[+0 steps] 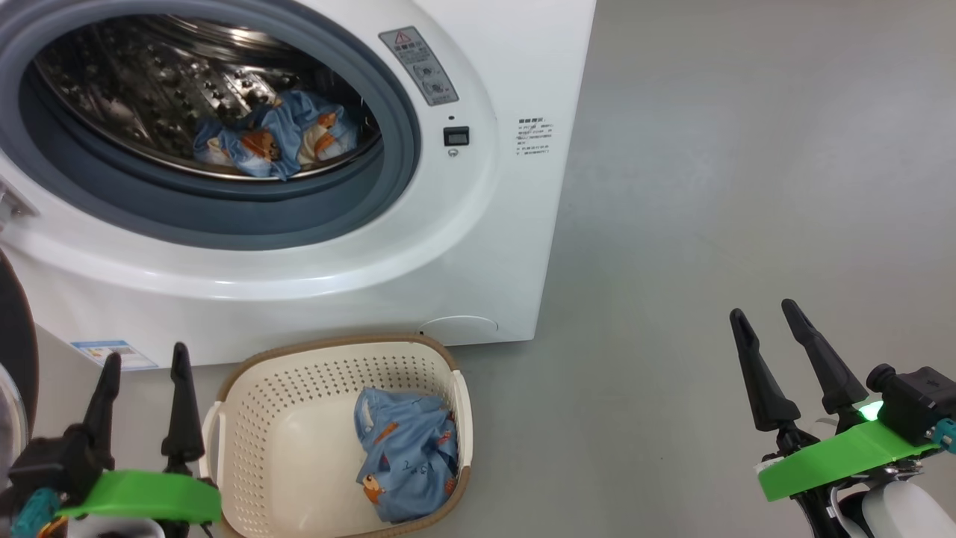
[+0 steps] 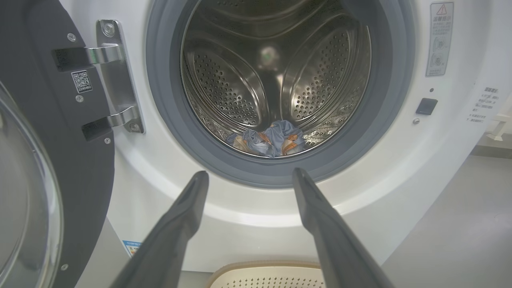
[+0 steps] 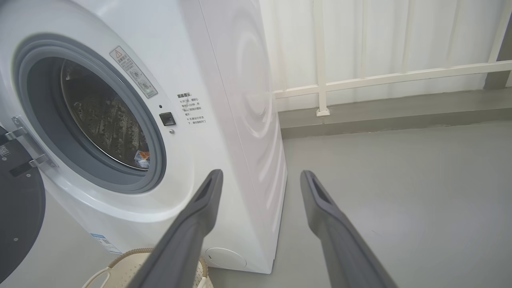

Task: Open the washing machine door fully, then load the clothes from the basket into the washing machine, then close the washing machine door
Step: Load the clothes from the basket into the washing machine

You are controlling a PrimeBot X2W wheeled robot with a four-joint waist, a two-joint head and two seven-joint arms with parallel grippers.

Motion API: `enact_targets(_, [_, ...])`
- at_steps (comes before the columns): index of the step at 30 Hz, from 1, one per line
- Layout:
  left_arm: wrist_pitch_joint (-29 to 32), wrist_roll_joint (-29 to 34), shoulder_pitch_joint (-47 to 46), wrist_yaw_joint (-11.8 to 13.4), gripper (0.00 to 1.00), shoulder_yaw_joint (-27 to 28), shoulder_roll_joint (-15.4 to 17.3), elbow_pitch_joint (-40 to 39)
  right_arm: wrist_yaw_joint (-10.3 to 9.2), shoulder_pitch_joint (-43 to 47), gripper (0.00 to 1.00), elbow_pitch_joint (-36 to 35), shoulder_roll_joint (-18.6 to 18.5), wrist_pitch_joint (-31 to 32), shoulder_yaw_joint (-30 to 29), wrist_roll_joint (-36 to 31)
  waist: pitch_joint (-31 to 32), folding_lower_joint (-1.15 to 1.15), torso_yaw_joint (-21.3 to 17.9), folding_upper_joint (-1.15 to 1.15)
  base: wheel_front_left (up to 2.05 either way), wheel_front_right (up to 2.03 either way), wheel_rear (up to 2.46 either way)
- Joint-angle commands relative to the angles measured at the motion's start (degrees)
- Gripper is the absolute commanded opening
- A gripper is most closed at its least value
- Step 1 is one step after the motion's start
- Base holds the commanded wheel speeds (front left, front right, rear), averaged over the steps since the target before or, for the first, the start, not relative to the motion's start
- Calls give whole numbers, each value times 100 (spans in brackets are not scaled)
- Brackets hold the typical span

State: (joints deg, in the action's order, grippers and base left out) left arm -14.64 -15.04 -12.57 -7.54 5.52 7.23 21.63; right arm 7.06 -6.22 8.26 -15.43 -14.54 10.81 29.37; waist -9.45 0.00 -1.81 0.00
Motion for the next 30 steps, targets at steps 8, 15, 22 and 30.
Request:
enact_targets(8, [-36, 84, 402, 6, 100, 274, 1, -497, 43, 215, 100, -174, -105, -46, -14, 87, 121, 0, -25, 0, 0, 0, 0])
enact_targets(15, [-36, 149, 564, 6, 100, 301, -45, -646, 43, 268, 100, -196, -84, -46, -39, 81, 125, 0, -58, 0, 0, 0, 0])
enact_targets(22, [-36, 152, 601, 6, 100, 306, -45, -709, 43, 271, 100, -198, -66, -46, -52, 70, 126, 0, -78, 0, 0, 0, 0])
enact_targets(30, [-36, 166, 641, 6, 100, 295, -65, -719, 43, 272, 100, -201, -65, -46, -40, 72, 117, 0, -93, 0, 0, 0, 0])
